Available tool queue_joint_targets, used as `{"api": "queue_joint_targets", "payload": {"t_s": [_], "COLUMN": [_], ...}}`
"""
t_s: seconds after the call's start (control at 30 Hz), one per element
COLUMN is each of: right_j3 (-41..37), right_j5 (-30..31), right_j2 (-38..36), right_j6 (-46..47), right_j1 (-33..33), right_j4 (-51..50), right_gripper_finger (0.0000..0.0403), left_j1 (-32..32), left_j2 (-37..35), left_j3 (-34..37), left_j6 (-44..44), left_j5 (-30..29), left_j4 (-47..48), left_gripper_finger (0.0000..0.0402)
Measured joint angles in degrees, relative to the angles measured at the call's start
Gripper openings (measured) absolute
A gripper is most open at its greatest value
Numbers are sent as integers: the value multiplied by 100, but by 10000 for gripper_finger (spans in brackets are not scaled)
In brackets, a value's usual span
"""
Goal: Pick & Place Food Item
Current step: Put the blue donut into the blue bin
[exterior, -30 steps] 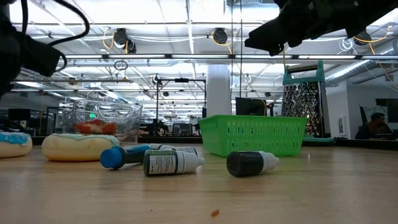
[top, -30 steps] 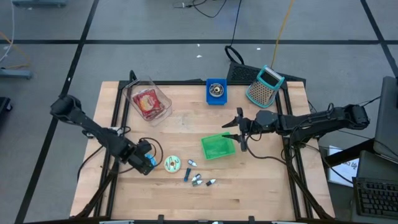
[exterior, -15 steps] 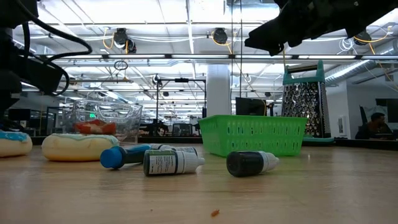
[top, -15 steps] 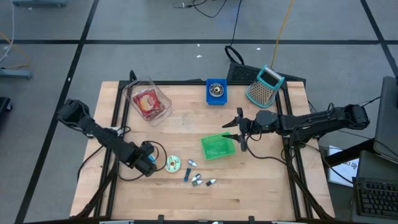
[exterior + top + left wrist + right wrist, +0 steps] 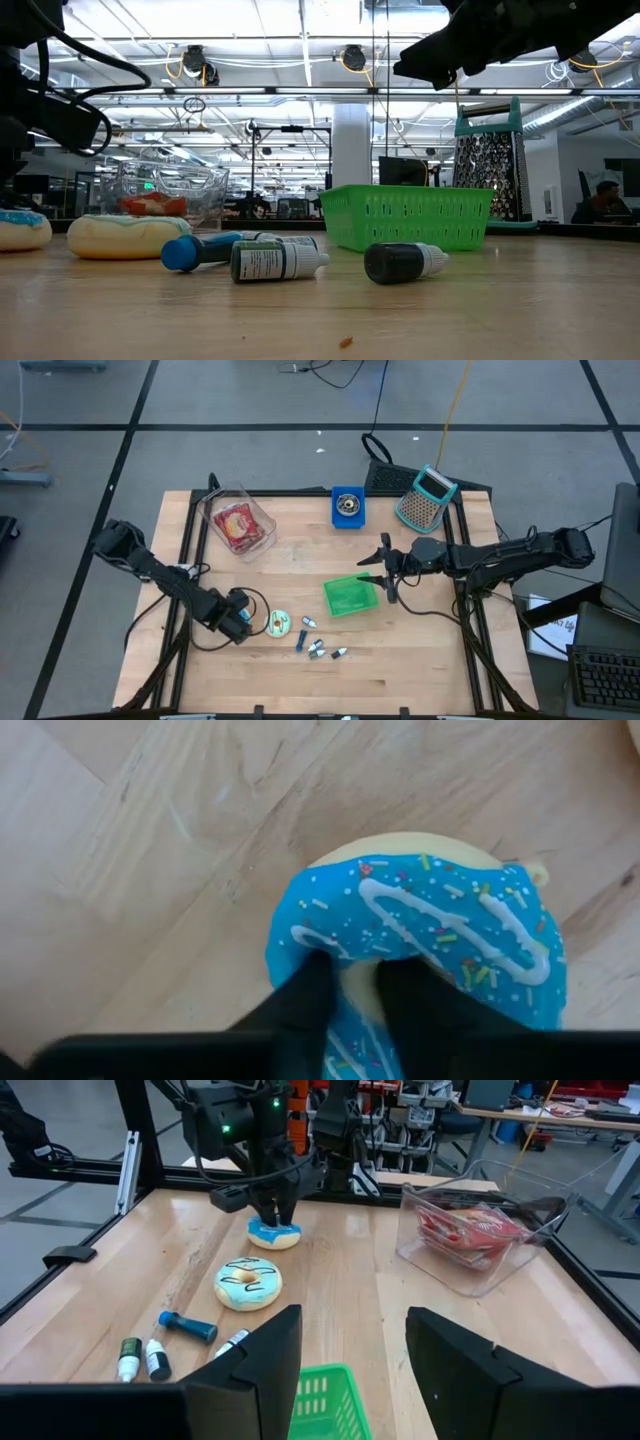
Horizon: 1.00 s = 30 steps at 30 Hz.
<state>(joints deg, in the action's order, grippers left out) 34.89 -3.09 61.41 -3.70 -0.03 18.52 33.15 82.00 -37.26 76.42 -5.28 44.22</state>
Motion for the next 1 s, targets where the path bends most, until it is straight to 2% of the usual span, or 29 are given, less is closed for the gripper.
{"api": "queue_joint_targets", "payload": {"t_s": [0.13,0.3,0.47,0.8,0.93,1.0], "right_j3": [0,0,0,0,0,-2], "right_j5": [0,0,0,0,2,11], "right_j2": [0,0,0,0,67,148], "right_j6": [0,0,2,4,197,475], "right_j1": [0,0,4,13,13,13], "right_j4": [0,0,4,47,269,532], "right_gripper_finger": [171,171,171,171,171,171], "left_j1": [0,-34,-205,-918,-1275,-1436], "left_j2": [-3,-96,-271,-332,-337,-337], "left_j3": [2,-81,-580,-1994,-2441,-2497], "left_j6": [25,-27,-659,-3315,-4791,-5727], "left_j5": [-11,-128,-560,-2326,-3599,-4288], "left_j4": [1,55,163,677,421,4], "left_gripper_finger": [16,21,7,10,9,5]}}
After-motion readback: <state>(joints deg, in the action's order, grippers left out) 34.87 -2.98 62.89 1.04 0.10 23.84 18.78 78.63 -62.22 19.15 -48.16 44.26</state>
